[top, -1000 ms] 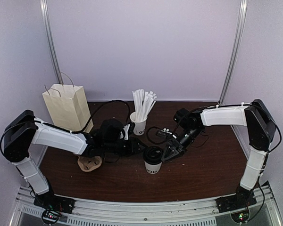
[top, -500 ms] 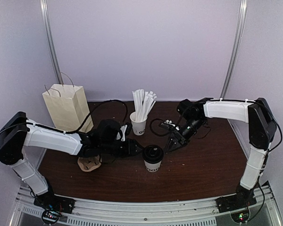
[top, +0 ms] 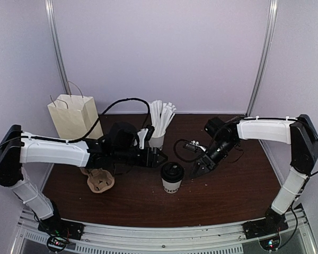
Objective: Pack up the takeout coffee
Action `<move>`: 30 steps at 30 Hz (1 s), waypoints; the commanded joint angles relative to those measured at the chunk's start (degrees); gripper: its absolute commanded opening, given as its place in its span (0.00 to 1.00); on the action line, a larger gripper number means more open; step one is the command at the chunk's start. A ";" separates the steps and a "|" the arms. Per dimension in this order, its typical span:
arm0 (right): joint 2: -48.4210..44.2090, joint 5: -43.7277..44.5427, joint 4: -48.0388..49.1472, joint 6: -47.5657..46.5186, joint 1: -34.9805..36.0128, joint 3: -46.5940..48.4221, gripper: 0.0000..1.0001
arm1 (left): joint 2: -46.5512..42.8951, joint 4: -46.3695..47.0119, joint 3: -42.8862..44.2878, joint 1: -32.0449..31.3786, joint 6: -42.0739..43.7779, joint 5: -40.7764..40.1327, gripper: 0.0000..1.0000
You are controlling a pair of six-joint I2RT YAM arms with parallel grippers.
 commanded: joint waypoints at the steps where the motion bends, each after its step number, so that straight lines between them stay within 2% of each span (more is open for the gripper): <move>1: -0.60 -2.99 4.61 3.50 2.27 -2.28 0.57 | 4.77 5.94 0.84 -0.21 1.22 2.21 0.66; 8: 1.80 -5.63 7.21 5.80 4.42 -2.91 0.58 | 7.90 8.73 1.84 -0.21 1.85 4.61 0.66; 12: 3.78 -5.71 7.89 7.02 4.45 -1.58 0.58 | 9.05 3.98 3.10 -0.21 2.10 3.27 0.65; 20: 5.99 -3.66 6.50 6.75 4.93 1.11 0.65 | 9.51 1.60 0.99 -0.13 -0.69 1.82 0.60; 24: 6.58 -4.67 7.04 7.86 5.00 1.67 0.76 | 9.53 2.68 -0.13 -0.19 -2.68 1.94 0.58; 30: 7.06 -4.63 8.18 9.12 5.16 1.88 0.80 | 9.76 5.71 -1.16 -0.35 -6.78 2.74 0.57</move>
